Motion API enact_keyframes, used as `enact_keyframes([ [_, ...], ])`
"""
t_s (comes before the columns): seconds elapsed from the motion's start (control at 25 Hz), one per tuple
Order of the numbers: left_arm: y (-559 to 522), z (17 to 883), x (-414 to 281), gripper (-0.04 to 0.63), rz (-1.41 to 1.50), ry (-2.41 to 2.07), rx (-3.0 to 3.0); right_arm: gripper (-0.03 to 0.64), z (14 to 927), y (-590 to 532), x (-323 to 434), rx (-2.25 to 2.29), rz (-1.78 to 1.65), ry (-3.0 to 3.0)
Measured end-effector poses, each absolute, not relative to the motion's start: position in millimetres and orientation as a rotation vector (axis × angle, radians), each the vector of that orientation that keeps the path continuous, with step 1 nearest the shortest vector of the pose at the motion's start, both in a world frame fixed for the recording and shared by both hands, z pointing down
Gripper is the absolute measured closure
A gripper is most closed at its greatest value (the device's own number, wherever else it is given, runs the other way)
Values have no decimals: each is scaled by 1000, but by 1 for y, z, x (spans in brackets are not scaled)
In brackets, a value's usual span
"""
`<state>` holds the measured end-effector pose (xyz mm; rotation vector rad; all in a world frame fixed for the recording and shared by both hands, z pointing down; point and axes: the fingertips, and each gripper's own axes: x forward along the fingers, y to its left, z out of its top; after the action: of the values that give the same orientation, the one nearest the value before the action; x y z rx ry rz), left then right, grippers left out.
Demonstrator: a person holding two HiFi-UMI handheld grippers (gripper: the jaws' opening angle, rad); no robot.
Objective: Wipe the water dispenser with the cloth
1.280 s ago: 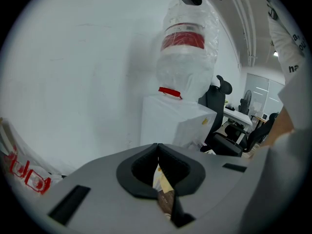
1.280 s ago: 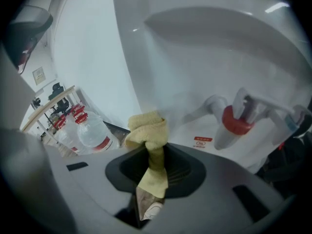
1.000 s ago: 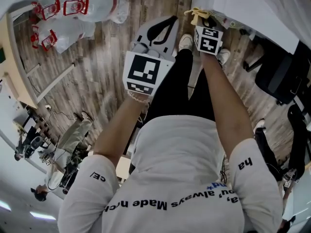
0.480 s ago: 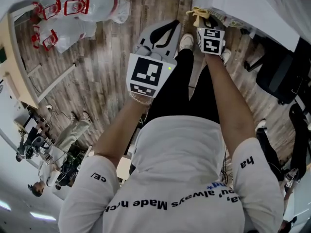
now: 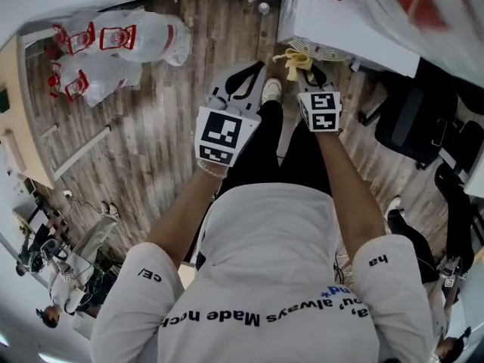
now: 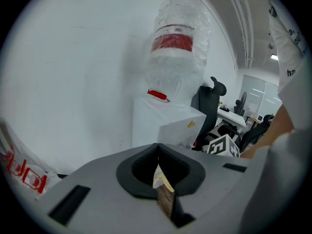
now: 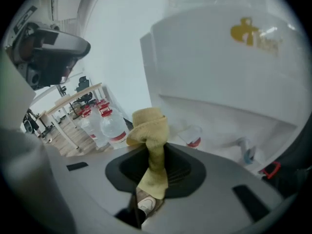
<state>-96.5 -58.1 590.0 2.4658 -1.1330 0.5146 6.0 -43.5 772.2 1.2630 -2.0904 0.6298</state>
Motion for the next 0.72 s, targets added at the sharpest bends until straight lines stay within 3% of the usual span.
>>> enact_keyframes([
  [0.72, -46, 505, -69, 577, 417, -1105, 2543, 528, 560, -36, 71, 1521, 501, -2248],
])
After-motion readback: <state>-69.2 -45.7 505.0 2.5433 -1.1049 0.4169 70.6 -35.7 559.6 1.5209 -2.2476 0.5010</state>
